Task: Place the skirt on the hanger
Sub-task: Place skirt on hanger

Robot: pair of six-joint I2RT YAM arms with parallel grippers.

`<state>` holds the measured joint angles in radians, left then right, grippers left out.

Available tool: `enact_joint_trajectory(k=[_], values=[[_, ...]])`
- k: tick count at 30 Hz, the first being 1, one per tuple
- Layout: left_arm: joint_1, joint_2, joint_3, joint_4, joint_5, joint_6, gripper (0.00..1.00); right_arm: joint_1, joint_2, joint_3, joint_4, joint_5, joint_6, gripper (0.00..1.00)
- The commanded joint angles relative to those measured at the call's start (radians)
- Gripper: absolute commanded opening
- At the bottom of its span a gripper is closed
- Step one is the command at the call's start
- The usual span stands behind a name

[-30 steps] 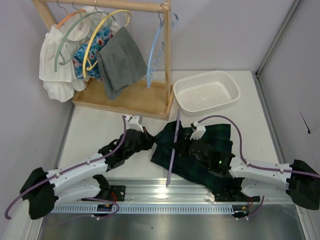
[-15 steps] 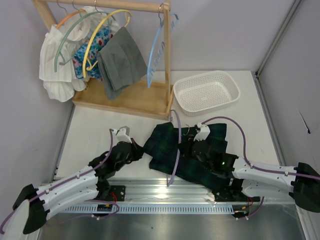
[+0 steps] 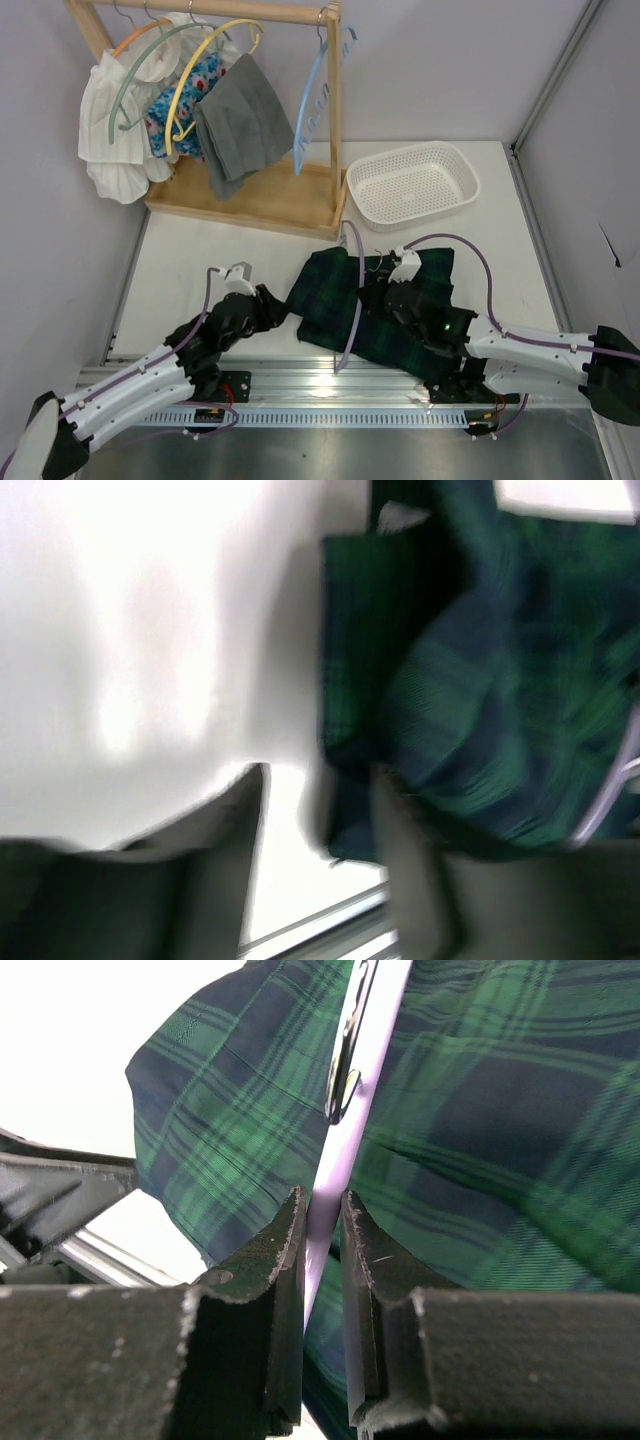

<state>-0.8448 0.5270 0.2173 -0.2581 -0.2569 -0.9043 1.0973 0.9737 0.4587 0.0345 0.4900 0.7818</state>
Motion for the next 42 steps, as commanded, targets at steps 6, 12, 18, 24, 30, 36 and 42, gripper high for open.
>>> enact_joint_trajectory(k=[6,12,18,24,30,36,42], values=[[-0.025,0.03,0.181,-0.187,-0.015,0.097,0.99,-0.002,0.065,0.054,-0.012,0.03,-0.087,0.0],[-0.002,0.096,0.232,-0.031,0.174,0.119,0.99,-0.002,0.062,0.051,-0.007,0.03,-0.088,0.0],[-0.004,0.27,0.186,0.063,0.145,0.059,1.0,-0.002,0.056,0.047,-0.008,0.027,-0.092,0.0],[0.001,0.337,0.16,0.135,0.105,0.082,1.0,-0.002,0.051,0.044,-0.005,0.025,-0.095,0.0],[-0.002,0.462,0.073,0.359,0.248,-0.01,1.0,-0.002,0.051,0.034,0.002,0.024,-0.084,0.0],[-0.031,0.537,0.071,0.401,0.231,-0.024,0.99,-0.004,0.046,0.037,-0.001,0.028,-0.087,0.0],[-0.085,0.61,0.077,0.427,0.228,-0.033,0.94,-0.005,0.046,0.037,0.002,0.033,-0.085,0.0]])
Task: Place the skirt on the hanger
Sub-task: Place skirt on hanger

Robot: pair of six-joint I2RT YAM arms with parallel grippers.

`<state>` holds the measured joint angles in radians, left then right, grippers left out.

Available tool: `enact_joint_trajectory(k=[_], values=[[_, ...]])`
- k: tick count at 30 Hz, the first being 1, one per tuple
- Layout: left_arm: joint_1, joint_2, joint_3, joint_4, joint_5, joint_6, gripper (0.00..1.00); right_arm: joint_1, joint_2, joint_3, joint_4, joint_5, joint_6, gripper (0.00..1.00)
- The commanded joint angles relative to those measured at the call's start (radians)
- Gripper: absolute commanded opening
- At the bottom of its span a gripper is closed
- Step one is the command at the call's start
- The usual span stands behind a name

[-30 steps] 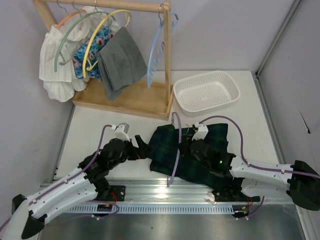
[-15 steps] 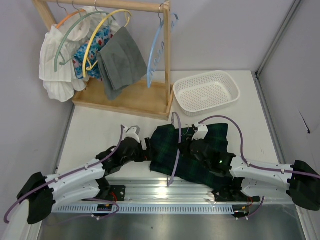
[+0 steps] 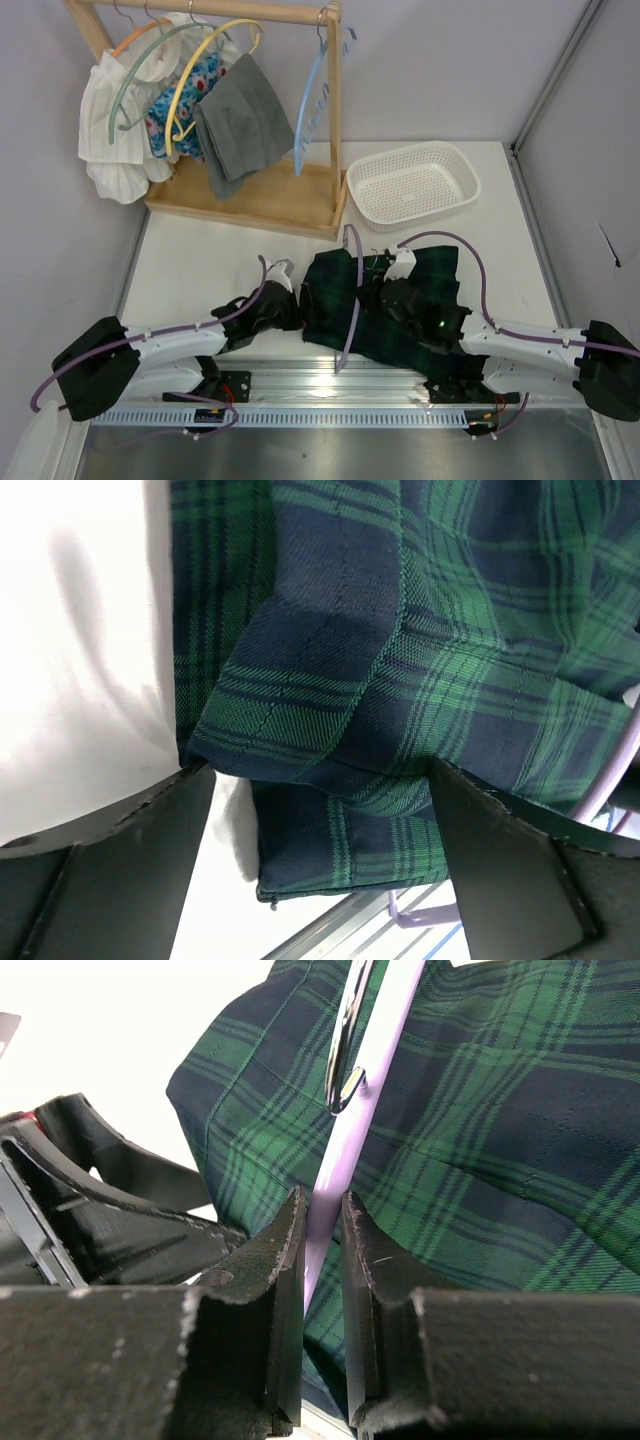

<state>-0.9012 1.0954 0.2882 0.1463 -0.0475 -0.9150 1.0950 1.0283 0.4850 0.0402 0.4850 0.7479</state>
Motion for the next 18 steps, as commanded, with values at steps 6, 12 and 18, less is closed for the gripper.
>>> enact_joint_trajectory(k=[6,12,18], values=[[-0.054,0.138,0.023,-0.056,-0.09,-0.041,0.66,-0.004,-0.01,0.009,-0.008,0.04,-0.05,0.0],[-0.059,0.176,-0.011,0.001,-0.109,-0.082,0.0,-0.006,-0.017,0.006,-0.014,0.05,-0.045,0.0],[-0.058,0.011,0.005,-0.15,-0.181,-0.068,0.0,-0.014,-0.031,0.017,-0.101,0.096,-0.036,0.0]])
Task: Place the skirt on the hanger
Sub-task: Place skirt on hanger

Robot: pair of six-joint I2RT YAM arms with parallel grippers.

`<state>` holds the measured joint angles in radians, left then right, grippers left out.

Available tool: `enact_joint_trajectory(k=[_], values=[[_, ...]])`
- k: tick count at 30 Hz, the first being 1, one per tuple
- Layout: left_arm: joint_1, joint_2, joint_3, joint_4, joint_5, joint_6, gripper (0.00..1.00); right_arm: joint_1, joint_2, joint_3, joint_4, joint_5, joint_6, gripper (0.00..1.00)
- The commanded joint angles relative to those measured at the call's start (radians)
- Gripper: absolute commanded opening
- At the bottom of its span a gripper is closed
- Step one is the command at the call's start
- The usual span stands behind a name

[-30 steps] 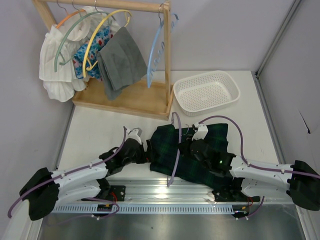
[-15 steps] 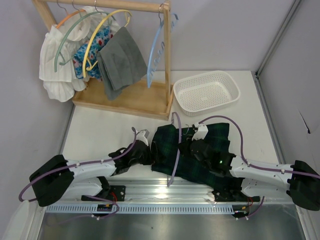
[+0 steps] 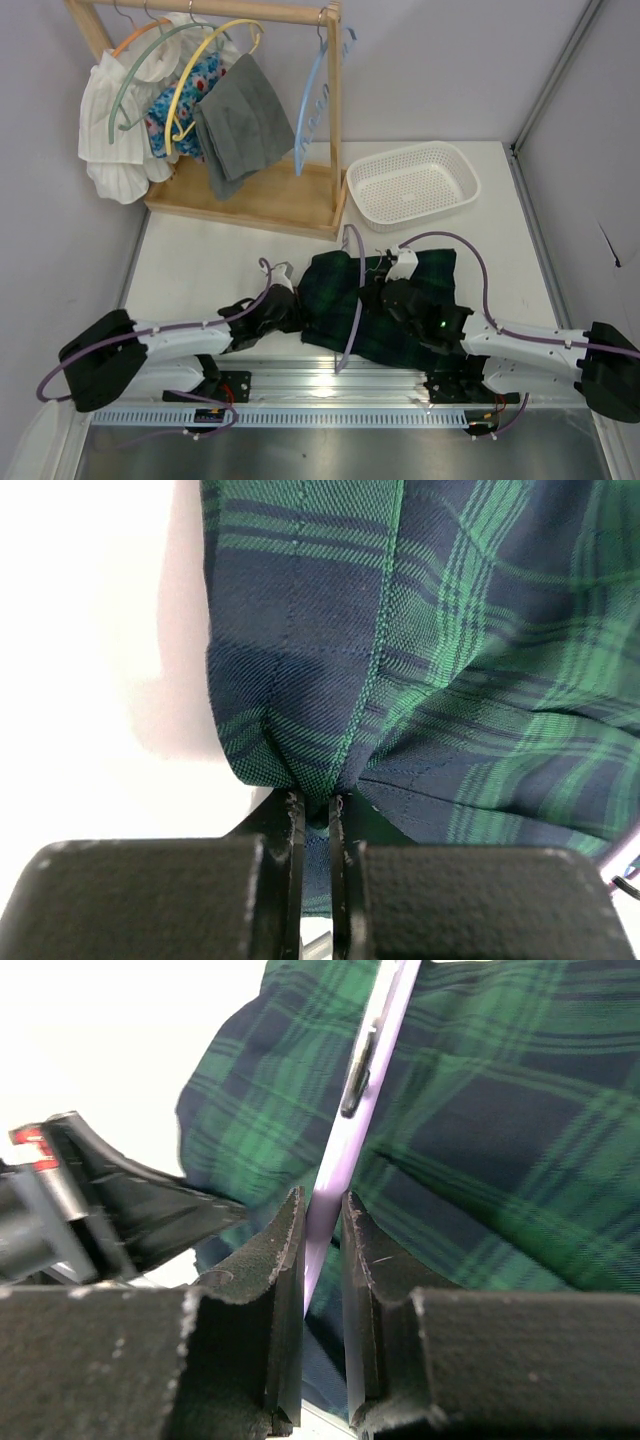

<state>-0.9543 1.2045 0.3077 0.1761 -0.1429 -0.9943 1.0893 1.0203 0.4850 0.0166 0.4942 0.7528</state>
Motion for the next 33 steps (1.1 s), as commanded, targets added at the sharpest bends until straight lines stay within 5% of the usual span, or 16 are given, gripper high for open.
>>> enact_joint_trajectory(k=[1,5,10,21,22,26,33], values=[[0.002,-0.138,-0.007,-0.247,-0.112,0.017,0.0,-0.011,-0.028,0.018,-0.108,0.098,-0.038,0.0],[0.035,-0.299,0.005,-0.472,-0.205,0.04,0.0,-0.043,-0.08,0.007,-0.164,0.119,-0.03,0.0],[0.048,-0.379,-0.038,-0.541,-0.222,-0.012,0.0,-0.081,-0.159,-0.009,-0.227,0.116,-0.024,0.0],[0.005,-0.407,0.034,-0.429,-0.112,0.088,0.01,-0.094,-0.187,-0.033,-0.213,0.083,-0.035,0.0],[-0.009,-0.396,0.056,-0.45,-0.115,0.101,0.06,-0.092,-0.178,-0.033,-0.205,0.073,-0.036,0.0],[-0.098,-0.372,0.191,-0.597,-0.207,0.085,0.79,-0.089,-0.151,-0.031,-0.167,0.053,-0.036,0.0],[-0.227,-0.448,0.31,-0.882,-0.29,-0.056,0.93,-0.091,-0.128,0.0,-0.178,0.072,-0.035,0.0]])
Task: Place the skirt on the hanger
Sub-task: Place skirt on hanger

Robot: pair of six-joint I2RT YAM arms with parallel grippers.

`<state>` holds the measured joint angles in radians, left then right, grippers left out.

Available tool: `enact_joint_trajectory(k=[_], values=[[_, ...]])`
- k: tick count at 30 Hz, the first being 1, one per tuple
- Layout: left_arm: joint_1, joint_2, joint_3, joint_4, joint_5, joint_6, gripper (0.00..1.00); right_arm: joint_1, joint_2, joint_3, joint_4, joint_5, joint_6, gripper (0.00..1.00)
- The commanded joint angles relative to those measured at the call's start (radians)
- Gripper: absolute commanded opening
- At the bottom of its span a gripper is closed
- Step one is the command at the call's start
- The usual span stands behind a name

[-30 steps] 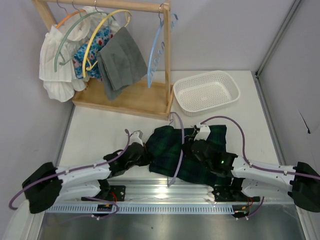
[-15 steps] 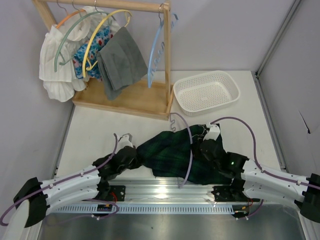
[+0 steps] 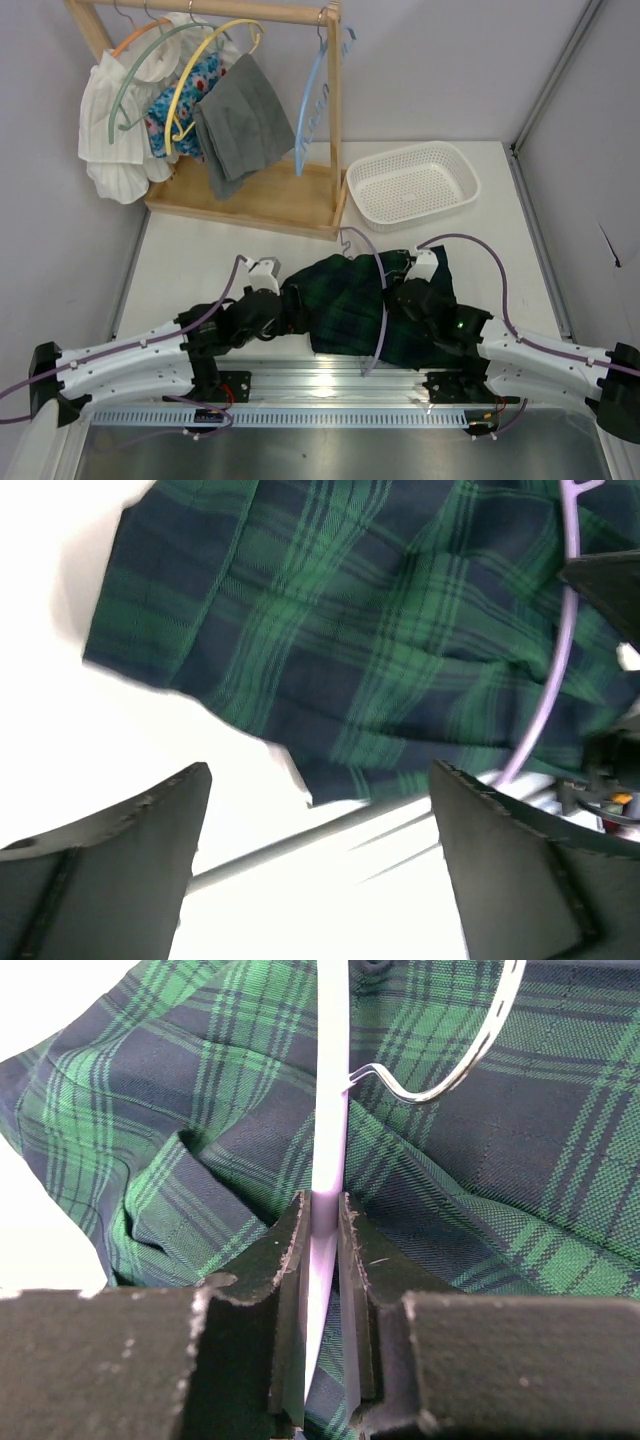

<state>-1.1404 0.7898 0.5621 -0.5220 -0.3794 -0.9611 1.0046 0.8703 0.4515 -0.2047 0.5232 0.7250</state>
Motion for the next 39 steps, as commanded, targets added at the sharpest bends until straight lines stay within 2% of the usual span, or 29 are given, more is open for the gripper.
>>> enact_joint_trajectory(k=[1,4,7,12,16,24,28,32,33,36,37,39], values=[[-0.057,-0.058,0.053,-0.19,-0.049,-0.163,0.97,-0.008,0.025,0.039,0.044,0.05,-0.006,0.0],[-0.139,-0.083,0.015,-0.126,-0.049,-0.316,0.99,-0.009,0.038,0.042,0.045,0.052,-0.001,0.0],[-0.211,-0.06,-0.036,0.017,-0.09,-0.46,0.99,-0.009,0.047,0.039,0.059,0.049,0.01,0.0],[-0.327,0.122,-0.038,0.094,-0.242,-0.73,1.0,-0.009,0.049,0.032,0.08,0.046,0.011,0.0],[-0.355,0.284,-0.001,0.151,-0.288,-0.939,0.99,-0.009,0.047,0.046,0.083,0.04,-0.016,0.0],[-0.378,0.446,0.01,0.295,-0.283,-1.108,0.99,-0.009,0.044,0.049,0.111,-0.011,-0.047,0.0],[-0.394,0.575,0.061,0.277,-0.325,-1.221,1.0,-0.009,0.029,0.05,0.117,-0.025,-0.058,0.0],[-0.394,0.64,-0.001,0.402,-0.36,-1.304,0.99,-0.009,-0.005,0.055,0.123,-0.041,-0.087,0.0],[-0.394,0.647,0.001,0.41,-0.375,-1.306,0.98,-0.009,-0.011,0.056,0.123,-0.051,-0.093,0.0],[-0.395,0.674,0.027,0.401,-0.412,-1.28,0.86,-0.011,-0.016,0.069,0.108,-0.058,-0.107,0.0],[-0.394,0.678,0.033,0.374,-0.423,-1.289,0.74,-0.011,-0.016,0.07,0.105,-0.058,-0.108,0.0],[-0.394,0.68,0.028,0.363,-0.45,-1.309,0.58,-0.011,-0.017,0.073,0.099,-0.065,-0.11,0.0]])
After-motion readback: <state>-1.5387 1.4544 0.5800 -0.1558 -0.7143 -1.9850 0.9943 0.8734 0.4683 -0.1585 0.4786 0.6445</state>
